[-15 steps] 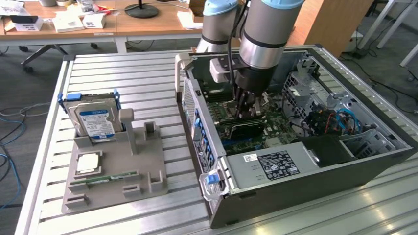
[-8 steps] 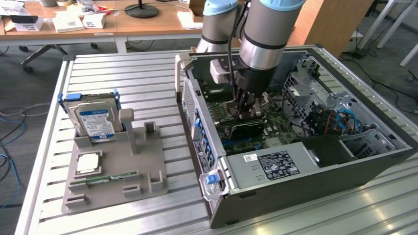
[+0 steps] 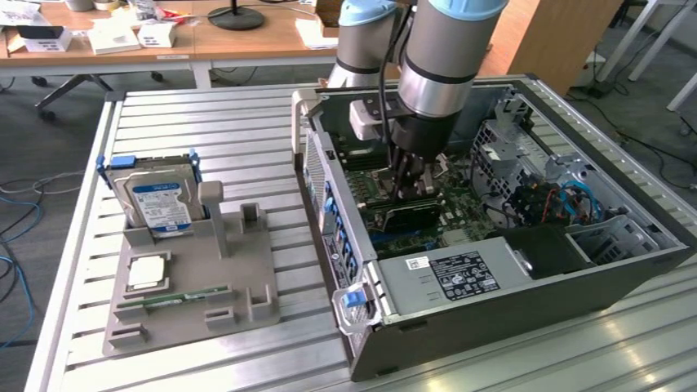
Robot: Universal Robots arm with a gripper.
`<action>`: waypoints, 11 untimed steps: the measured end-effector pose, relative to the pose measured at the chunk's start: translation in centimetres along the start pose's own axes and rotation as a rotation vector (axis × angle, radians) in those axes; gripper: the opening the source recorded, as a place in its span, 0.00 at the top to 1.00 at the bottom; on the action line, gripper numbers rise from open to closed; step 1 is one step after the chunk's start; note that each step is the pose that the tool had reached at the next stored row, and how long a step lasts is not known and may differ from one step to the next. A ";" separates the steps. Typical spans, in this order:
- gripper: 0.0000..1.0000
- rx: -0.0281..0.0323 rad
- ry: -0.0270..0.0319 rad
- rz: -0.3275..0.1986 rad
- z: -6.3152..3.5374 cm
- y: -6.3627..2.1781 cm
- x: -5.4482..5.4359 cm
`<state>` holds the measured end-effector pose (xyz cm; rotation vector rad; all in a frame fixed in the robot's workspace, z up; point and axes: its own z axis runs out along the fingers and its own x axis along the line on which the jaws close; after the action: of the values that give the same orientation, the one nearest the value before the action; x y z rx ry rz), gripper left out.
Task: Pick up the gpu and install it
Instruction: 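Press down on the gpu until it lock into place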
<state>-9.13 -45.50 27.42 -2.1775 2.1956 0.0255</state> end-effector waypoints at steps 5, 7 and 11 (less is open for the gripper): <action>0.89 0.0001 0.0000 0.000 0.03 0.00 0.0; 0.89 0.0002 -0.0001 0.000 0.22 0.01 0.0; 0.89 0.0000 0.0003 0.000 0.26 0.01 0.0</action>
<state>-9.13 -45.51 27.15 -2.1775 2.1958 0.0251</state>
